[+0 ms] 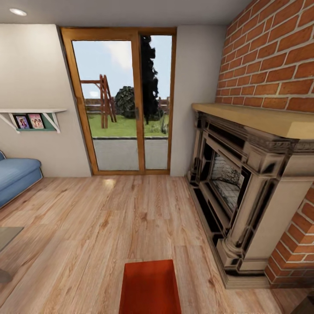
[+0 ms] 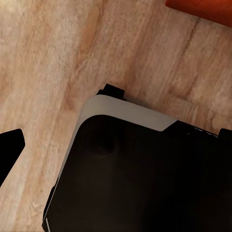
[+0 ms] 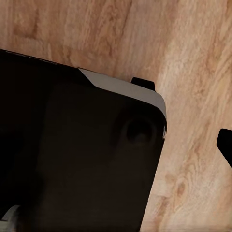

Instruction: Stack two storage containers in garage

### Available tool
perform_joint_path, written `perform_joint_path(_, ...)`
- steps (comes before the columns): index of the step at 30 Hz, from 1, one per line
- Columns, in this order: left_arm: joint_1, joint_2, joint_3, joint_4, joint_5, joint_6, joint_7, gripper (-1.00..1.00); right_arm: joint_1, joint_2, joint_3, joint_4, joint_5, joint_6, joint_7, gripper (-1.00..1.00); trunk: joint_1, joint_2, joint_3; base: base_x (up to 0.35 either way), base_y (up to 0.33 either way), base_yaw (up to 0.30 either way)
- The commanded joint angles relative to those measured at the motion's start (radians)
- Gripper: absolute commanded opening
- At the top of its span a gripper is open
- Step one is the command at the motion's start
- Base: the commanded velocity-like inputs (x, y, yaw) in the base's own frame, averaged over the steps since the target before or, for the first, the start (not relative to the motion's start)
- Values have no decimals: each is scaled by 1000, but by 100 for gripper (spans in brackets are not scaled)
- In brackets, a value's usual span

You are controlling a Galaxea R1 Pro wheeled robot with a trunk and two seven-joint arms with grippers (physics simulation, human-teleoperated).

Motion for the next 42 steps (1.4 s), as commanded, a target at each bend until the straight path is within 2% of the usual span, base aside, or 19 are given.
perform_joint_path(1,-1,0,6,0,1,-3,2,100,-1,0,7,3,-3,-4,-3,100,0,-1,-1,0,0,0)
perform_joint_path(42,-1,0,6,0,1,-3,2,100,-1,-4,12,3,0,13,18,100,0,-1,-60,0,0,13)
